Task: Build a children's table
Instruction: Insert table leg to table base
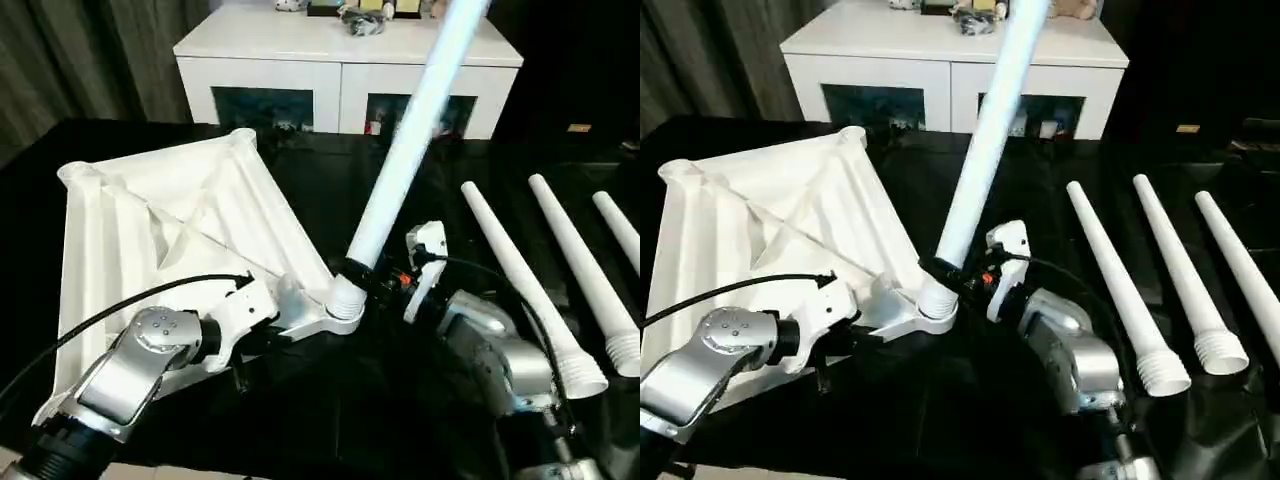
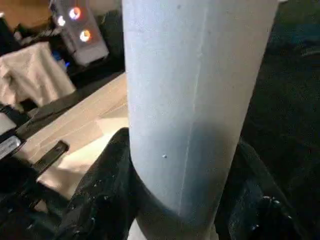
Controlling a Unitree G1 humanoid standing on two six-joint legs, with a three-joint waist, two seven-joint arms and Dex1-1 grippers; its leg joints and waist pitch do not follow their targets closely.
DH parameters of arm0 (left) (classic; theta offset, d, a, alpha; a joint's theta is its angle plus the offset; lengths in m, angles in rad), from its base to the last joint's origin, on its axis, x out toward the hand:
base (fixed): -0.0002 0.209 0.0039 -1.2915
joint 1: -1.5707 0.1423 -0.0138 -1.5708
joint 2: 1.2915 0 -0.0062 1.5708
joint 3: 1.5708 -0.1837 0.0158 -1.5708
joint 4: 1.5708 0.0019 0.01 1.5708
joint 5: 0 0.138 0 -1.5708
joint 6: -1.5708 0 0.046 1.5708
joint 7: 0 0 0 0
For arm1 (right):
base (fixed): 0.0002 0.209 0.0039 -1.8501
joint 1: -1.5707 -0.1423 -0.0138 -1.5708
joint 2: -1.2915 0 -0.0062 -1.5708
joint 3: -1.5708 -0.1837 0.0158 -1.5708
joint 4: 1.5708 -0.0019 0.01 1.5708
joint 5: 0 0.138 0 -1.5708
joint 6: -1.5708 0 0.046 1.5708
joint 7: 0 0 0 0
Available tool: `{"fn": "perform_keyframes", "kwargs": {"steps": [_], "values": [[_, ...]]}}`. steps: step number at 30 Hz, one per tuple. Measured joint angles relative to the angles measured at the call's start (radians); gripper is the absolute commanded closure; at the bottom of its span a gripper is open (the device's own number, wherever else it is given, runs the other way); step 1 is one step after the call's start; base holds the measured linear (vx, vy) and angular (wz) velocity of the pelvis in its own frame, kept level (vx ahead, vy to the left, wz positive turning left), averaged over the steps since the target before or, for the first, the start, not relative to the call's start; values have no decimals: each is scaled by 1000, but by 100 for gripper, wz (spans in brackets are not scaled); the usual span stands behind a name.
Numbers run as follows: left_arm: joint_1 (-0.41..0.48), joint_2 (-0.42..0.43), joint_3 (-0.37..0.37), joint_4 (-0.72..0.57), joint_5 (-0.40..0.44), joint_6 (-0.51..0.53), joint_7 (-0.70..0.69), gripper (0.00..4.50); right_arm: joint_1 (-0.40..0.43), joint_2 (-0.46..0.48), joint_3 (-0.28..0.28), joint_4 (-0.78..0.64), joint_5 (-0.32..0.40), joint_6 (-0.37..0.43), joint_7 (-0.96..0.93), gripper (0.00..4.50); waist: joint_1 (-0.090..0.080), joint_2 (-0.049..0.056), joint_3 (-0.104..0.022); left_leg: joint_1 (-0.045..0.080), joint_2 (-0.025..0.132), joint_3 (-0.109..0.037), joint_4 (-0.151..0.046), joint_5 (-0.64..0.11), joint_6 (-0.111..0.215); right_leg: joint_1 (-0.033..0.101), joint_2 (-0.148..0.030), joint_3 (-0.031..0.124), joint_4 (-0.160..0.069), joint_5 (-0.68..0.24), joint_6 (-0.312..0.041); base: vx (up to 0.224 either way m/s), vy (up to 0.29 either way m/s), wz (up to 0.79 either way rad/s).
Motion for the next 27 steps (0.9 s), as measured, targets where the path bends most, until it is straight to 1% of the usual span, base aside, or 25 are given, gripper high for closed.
{"fn": "perform_keyframes", "kwargs": {"steps": [3, 8, 12, 14, 16, 17, 21, 22, 25, 27], "values": [[-3, -11, 2, 6, 0, 0, 3, 450, 29, 6, 4, -16, -11, -47, -17, 267, -3, 9, 1, -1, 0, 0, 0, 0, 0, 0, 0, 0, -1, 0, -1, 0, 0, 0], [-4, -15, 2, 11, 0, -6, 3, 450, 47, -22, 65, -58, -95, -112, -31, 267, -2, 11, 1, -1, 0, 1, -7, 0, 0, 1, 0, 0, -6, 2, -4, 0, 0, 0], [-4, -16, 2, 12, 0, -6, 2, 450, 40, -61, 116, -76, -156, -131, -30, 267, -2, 10, 0, -1, 0, 2, -9, 0, 0, 2, 0, 0, -7, 2, -4, 0, 0, 0], [-4, -15, 2, 12, 2, -6, 3, 450, 25, -74, 134, -77, -171, -124, -26, 267, -2, 9, 0, 0, 0, 2, -10, 0, 0, 2, 0, 0, -8, 1, -1, 0, 0, 0], [-4, -14, 2, 12, 2, -7, 4, 450, 1, -86, 145, -77, -179, -93, -13, 267, -5, 8, 0, 0, 0, 3, -10, 0, 0, 2, 0, 0, -8, 0, 0, 0, 0, 0], [-4, -13, 2, 12, 2, -7, 4, 450, -15, -91, 152, -75, -180, -69, -5, 267, -7, 6, 0, 0, 0, 3, -11, 0, 0, 2, 0, 0, -8, 0, 0, 0, 0, 0], [-4, -10, 2, 12, 2, -7, 2, 450, -54, -98, 155, -63, -179, -13, 17, 267, -8, 4, -1, 0, 0, 3, -12, 0, 0, 2, 0, 0, -8, 0, 0, 0, 0, 0], [-3, -8, 2, 12, 2, -8, 2, 450, -70, -99, 157, -52, -178, 2, 28, 267, -11, 4, -1, 0, 0, 3, -12, 0, 0, 2, 0, 0, -8, 1, -1, 0, 0, 0], [-3, -5, 2, 12, 5, -8, 6, 450, -114, -107, 165, -22, -177, 42, 58, 267, -16, -1, -4, 0, 0, 3, -12, 0, 0, 2, 0, 0, -8, 2, -3, 0, 0, 0], [-2, -4, 2, 12, 8, -7, 7, 450, -136, -118, 175, -1, -177, 46, 80, 267, -17, -5, -6, 0, 0, 3, -12, 0, 0, 2, 0, 0, -8, 2, -3, 0, 0, 0]]}}
